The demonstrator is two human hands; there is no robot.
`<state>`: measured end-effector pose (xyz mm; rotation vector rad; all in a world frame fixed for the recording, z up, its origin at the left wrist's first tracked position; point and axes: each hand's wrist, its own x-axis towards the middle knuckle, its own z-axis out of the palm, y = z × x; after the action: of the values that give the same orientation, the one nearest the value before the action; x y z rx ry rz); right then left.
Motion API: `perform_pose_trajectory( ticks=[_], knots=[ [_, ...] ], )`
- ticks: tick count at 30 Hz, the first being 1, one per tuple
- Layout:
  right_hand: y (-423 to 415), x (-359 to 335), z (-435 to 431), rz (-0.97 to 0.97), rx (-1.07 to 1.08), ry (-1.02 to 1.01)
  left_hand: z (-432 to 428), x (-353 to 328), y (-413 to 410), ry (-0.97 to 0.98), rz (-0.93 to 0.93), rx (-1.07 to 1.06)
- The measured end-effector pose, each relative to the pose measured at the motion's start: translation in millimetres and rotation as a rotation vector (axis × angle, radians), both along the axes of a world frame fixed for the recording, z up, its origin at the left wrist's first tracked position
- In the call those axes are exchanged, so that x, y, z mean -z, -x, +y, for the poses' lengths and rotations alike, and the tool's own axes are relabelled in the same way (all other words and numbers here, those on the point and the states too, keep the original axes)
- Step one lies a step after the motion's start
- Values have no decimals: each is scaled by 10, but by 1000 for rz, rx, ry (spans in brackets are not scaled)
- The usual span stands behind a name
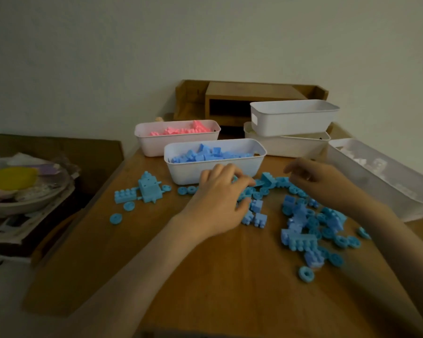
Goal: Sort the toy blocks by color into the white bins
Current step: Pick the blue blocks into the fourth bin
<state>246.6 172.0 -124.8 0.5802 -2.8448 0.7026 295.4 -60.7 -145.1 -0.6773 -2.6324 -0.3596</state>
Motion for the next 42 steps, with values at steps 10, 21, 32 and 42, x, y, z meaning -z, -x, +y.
perform_pose_trajectory(
  ticks=[10, 21, 32, 42],
  knots=[
    [-41, 342, -132, -174, -117, -94, 165, 252, -14, 221, 129, 63],
    [-159, 384, -132, 22, -219, 55, 153, 345, 44, 85, 192, 121],
    [-189, 451, -216, 38, -286, 92, 144, 244, -45, -371, 219, 0],
    [-165, 446, -240, -74, -266, -29, 118, 184, -134, -204, -124, -29]
  ],
)
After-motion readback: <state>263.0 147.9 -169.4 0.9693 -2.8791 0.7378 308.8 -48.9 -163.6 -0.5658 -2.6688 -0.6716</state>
